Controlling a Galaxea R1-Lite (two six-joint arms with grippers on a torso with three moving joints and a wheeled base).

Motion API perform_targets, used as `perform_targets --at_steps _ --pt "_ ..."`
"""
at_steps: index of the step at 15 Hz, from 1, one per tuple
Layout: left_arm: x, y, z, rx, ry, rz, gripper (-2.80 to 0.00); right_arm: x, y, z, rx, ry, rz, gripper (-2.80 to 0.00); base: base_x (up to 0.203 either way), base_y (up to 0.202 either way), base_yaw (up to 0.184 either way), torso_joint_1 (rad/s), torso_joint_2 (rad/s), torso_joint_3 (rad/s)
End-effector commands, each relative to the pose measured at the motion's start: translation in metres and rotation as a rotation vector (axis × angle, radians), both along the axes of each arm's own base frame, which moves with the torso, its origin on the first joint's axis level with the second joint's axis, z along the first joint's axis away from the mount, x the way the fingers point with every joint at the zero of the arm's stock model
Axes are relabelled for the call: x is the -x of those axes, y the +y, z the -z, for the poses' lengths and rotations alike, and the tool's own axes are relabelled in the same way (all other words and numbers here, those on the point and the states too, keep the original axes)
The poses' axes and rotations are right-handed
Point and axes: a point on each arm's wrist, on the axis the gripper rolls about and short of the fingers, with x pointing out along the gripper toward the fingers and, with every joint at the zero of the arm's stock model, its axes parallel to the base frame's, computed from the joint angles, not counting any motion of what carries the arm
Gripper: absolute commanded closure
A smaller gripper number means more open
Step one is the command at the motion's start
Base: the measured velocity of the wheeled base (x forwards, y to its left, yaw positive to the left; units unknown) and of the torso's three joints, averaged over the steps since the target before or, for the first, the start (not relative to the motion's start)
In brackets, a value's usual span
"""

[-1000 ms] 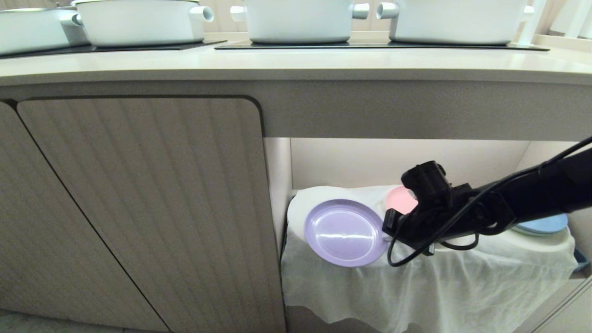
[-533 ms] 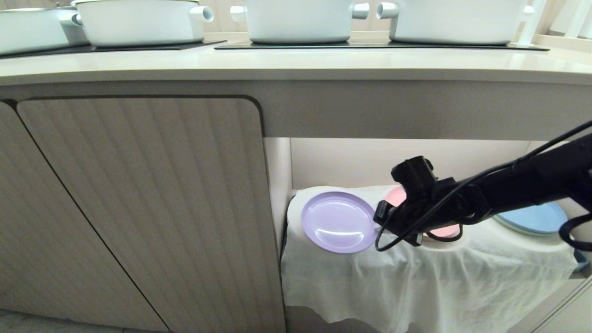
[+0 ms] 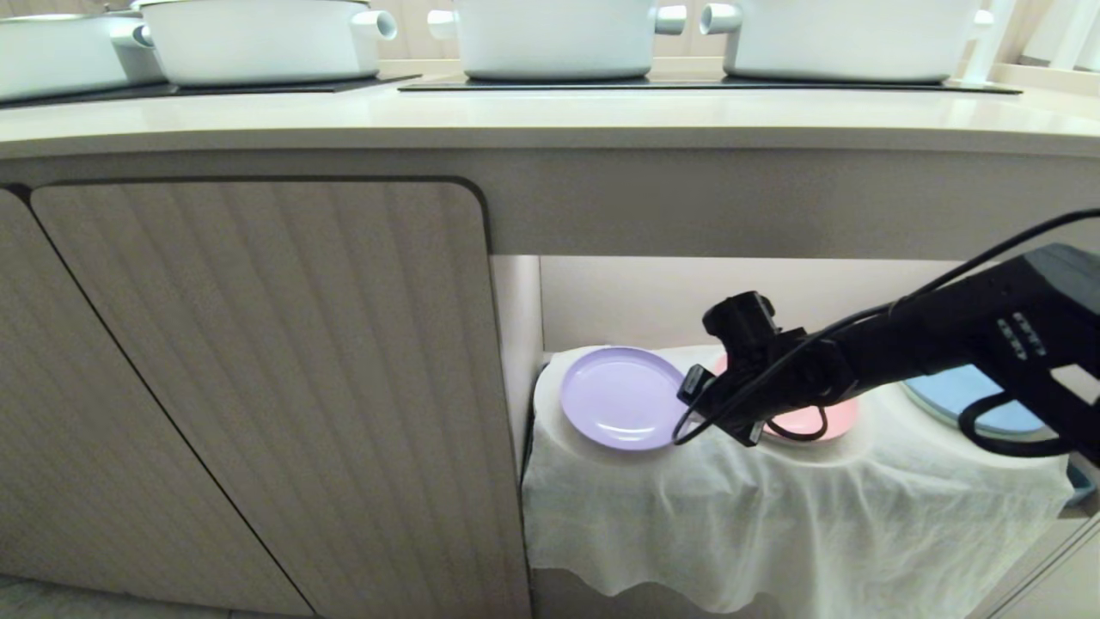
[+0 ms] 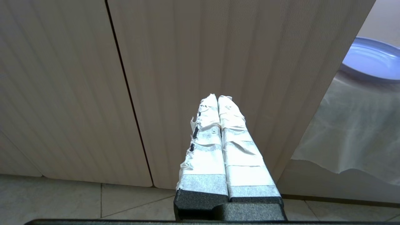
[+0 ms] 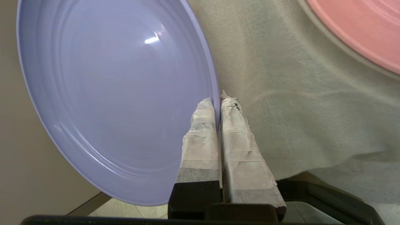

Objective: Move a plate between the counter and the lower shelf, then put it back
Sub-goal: Put the plate in the cupboard

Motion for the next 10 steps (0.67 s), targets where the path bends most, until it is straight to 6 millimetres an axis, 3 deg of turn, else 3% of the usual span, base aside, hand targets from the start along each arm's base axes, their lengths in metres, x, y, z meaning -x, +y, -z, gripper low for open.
perform_targets --at_steps 1,10 --pt "-0.0001 0.0 0.0 0.001 0.001 -0.001 0.0 -0.0065 0.0029 0.0066 -0.005 0.004 0.004 0.0 0.0 0.0 0.0 0.0 0.0 0.0" --pt "-0.0001 0.0 0.0 0.001 0.001 -0.001 0.0 -0.0109 0.0046 0.0108 -0.017 0.012 0.023 0.0 0.0 0.0 0.0 0.0 0.0 0.0"
